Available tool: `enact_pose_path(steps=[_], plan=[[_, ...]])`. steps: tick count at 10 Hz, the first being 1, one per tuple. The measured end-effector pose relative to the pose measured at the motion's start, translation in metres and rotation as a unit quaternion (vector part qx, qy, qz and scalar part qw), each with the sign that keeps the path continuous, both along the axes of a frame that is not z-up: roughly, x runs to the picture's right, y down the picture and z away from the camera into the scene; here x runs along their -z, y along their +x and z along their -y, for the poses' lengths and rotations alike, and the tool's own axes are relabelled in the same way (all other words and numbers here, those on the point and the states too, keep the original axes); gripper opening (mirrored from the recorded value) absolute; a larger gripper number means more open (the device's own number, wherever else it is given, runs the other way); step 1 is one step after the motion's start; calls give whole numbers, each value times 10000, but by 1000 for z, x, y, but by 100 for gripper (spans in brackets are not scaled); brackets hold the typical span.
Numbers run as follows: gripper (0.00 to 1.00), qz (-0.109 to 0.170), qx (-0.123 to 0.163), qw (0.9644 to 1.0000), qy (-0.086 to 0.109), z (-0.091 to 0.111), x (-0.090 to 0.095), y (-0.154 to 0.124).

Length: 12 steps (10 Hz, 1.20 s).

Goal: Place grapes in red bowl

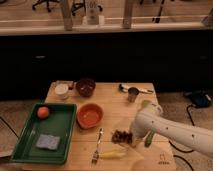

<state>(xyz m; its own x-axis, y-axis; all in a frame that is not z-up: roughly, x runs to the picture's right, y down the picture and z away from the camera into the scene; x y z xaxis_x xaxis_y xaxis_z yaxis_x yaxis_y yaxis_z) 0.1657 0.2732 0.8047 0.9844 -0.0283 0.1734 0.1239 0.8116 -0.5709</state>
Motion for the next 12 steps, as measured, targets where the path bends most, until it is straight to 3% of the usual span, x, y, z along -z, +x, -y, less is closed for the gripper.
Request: enact_pose_path(steps=[2,3,7,12], plan=[[4,-2,4,10000,-1,0,0,0],[0,-9,10,10000,11,1,2,1],[0,-20,139,9998,141,38,30,2],[0,8,290,9989,370,66,46,-10]])
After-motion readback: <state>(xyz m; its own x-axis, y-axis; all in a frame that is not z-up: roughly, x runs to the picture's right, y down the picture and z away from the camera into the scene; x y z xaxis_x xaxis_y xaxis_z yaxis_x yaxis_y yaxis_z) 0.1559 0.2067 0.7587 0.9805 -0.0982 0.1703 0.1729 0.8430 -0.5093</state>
